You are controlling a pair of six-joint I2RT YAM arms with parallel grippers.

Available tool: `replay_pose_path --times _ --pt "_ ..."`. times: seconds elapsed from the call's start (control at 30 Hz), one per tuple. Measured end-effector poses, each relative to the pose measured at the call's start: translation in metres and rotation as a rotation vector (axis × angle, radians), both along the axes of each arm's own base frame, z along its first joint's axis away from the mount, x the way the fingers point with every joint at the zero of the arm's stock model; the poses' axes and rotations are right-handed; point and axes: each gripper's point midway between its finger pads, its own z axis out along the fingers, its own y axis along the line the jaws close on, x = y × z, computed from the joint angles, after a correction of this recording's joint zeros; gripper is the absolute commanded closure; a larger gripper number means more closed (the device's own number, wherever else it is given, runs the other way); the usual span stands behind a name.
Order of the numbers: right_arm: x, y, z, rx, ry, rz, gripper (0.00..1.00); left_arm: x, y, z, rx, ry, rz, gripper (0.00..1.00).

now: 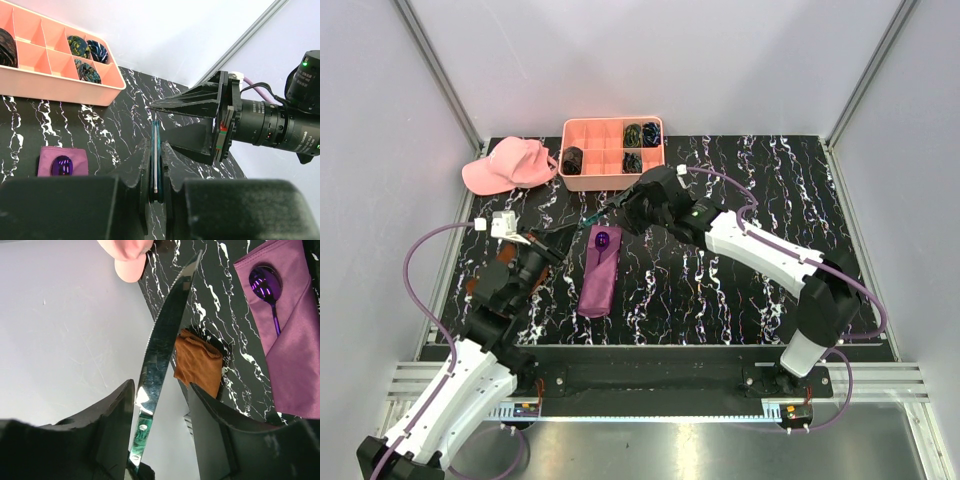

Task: Fold the napkin into a case and place the utensils inside
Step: Pass from the left arm to the right

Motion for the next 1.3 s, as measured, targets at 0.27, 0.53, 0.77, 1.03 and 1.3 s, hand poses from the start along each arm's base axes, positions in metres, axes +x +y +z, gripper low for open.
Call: replay_pose_path --times 0.27,0.53,0.77,1.03,1.3 --pt "0.003 0.003 0.002 0.015 0.006 -0.012 0.64 -0.003 0.001 -0.002 -0.013 -0.004 -0.002 1.0" --pt "0.012 0.013 -0.003 0.028 0.015 -0.018 0.99 -0.003 0.004 -0.008 -0.022 0.004 0.017 0.52" --pt "0.03 0.012 -0.003 -0.129 -0.14 0.053 1.0 -0.009 0.01 -0.024 0.015 0.179 0.044 0.15" --pt "0.08 0.008 0.0 -0.504 -0.454 0.187 1.0 -0.015 0.044 -0.051 0.131 0.464 0.224 0.74" --pt "0.117 0.007 -0.052 -0.806 -0.534 0.263 1.0 -0.037 0.03 -0.167 0.223 0.758 0.131 1.0"
